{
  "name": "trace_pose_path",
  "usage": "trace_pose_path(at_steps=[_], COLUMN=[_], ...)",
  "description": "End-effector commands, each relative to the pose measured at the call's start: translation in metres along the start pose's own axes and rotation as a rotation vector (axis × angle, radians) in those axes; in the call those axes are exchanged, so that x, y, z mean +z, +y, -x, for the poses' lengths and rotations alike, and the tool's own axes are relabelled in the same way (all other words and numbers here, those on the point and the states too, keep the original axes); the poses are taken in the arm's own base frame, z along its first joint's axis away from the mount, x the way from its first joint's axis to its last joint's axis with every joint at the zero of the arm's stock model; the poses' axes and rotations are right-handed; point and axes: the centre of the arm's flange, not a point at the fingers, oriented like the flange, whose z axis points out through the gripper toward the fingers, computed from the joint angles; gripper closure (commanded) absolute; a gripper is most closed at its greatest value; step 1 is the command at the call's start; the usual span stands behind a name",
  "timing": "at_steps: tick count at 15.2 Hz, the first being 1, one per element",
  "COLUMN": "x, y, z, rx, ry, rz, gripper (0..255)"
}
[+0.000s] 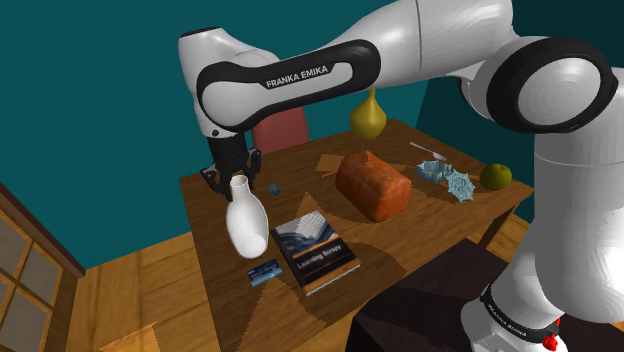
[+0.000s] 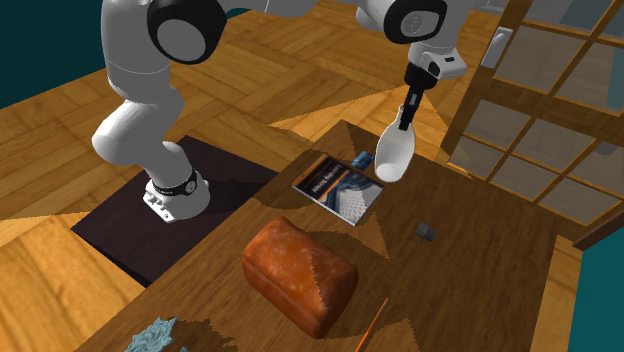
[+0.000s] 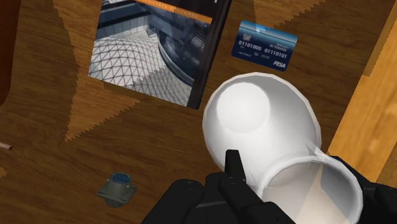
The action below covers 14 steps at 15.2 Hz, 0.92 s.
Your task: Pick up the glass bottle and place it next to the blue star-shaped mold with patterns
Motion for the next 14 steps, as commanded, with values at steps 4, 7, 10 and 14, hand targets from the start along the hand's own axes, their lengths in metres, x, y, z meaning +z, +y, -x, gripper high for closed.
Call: trace_pose_path(at_steps=[4, 7, 10, 14], x=[0.0, -0.005, -0.021, -0.042], y=[0.0, 0.0, 0.0, 0.0], z=[0.0, 0.0, 0.001, 0.001], rx=[0.0, 0.0, 0.0, 0.0], ry=[-0.001, -0.001, -0.001, -0.001], rz=[0.001, 0.001, 0.001, 0.001], gripper=[255, 255, 255, 255])
